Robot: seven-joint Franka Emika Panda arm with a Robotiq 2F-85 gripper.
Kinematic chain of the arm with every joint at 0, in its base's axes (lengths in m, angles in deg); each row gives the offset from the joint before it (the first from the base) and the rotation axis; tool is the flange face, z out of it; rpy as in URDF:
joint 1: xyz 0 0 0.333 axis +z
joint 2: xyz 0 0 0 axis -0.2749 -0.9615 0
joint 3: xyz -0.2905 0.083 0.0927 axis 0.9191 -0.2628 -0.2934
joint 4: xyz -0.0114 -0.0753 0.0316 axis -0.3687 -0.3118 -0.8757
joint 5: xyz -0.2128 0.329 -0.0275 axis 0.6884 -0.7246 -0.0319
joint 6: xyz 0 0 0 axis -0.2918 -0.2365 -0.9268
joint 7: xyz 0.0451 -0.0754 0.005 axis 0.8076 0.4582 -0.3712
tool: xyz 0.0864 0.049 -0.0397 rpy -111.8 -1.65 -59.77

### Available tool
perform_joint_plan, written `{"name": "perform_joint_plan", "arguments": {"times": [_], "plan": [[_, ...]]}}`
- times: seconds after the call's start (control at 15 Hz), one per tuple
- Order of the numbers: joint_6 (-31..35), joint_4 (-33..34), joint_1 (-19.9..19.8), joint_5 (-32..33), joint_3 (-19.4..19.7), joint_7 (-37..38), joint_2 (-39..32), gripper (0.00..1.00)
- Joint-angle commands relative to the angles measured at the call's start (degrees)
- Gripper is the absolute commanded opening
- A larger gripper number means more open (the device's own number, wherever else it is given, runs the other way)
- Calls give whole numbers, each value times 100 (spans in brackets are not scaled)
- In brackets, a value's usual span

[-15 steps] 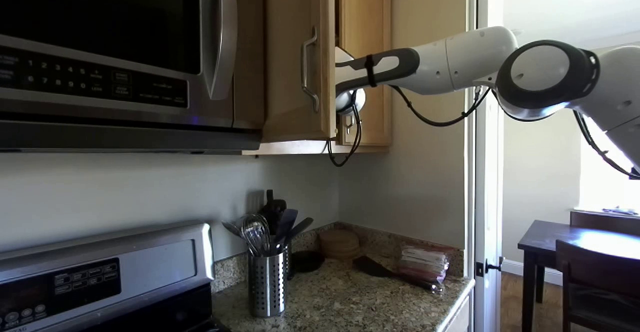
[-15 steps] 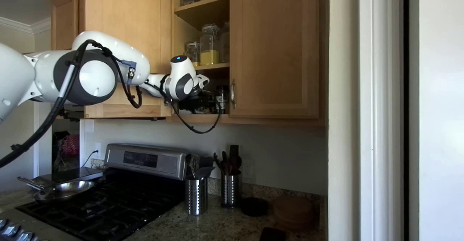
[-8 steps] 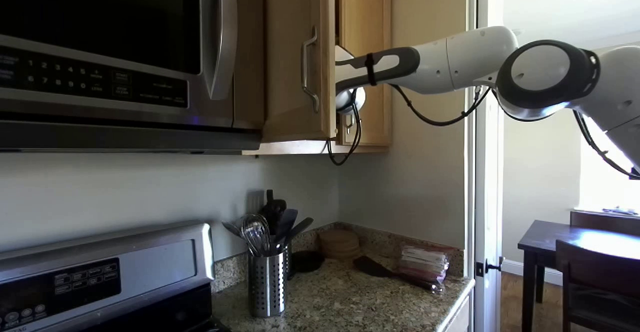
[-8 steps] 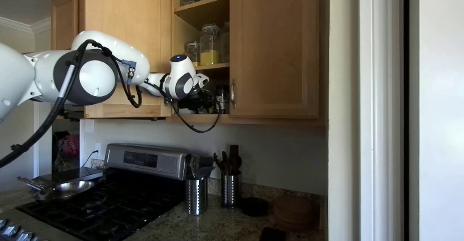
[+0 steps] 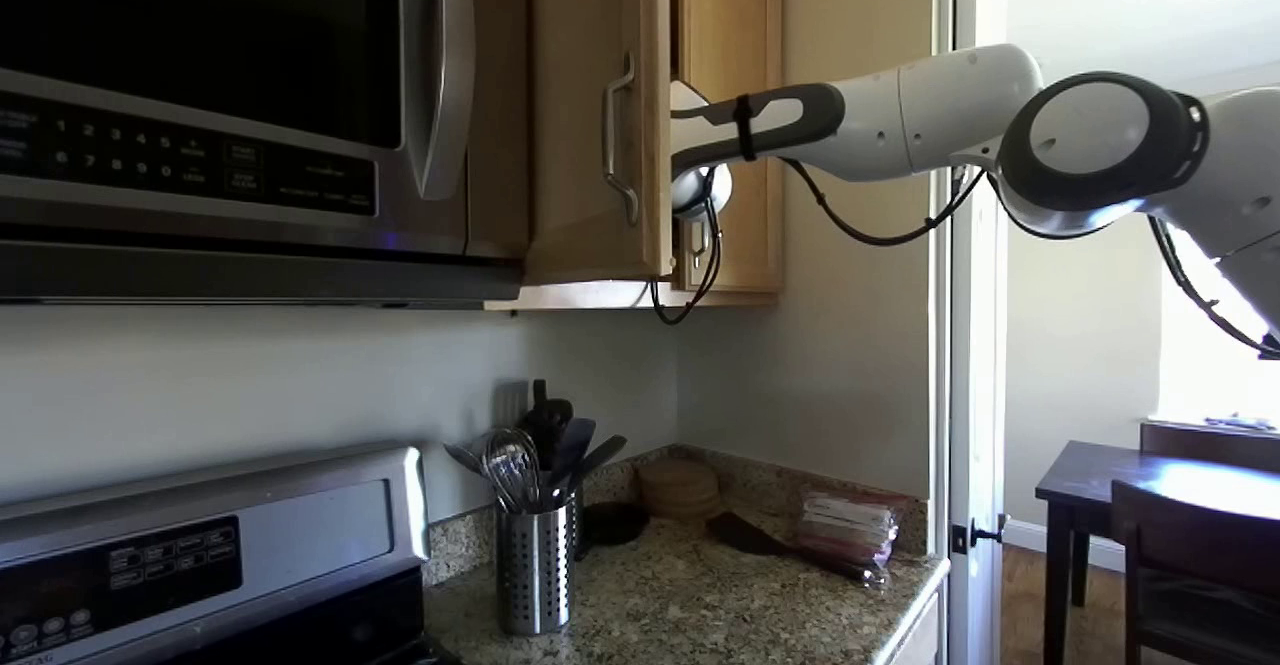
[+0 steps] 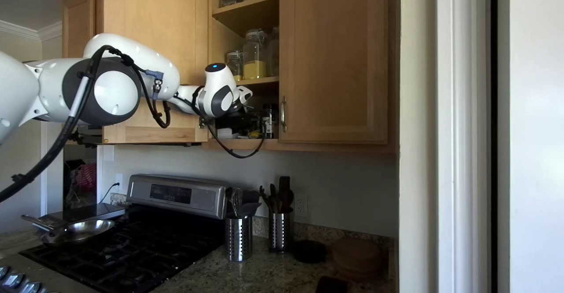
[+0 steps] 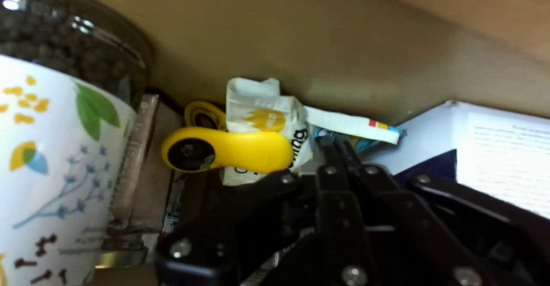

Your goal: Open the cupboard, take an object out of it and place it on the counter

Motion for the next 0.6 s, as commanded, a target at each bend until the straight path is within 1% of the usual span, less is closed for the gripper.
{"name": "perform_joint_plan", "arguments": {"times": [0.0,0.07,0.13,0.2,0.33,0.53], "plan": [[175,-424,-105,-126,-82,-65,382,7],[222,-447,-82,-77,-30,-13,417,6],[274,-460,-52,-5,37,39,438,18],[288,-466,-32,54,91,55,454,31],[359,-477,44,271,279,170,470,40],[303,-486,87,520,469,308,472,58]]}}
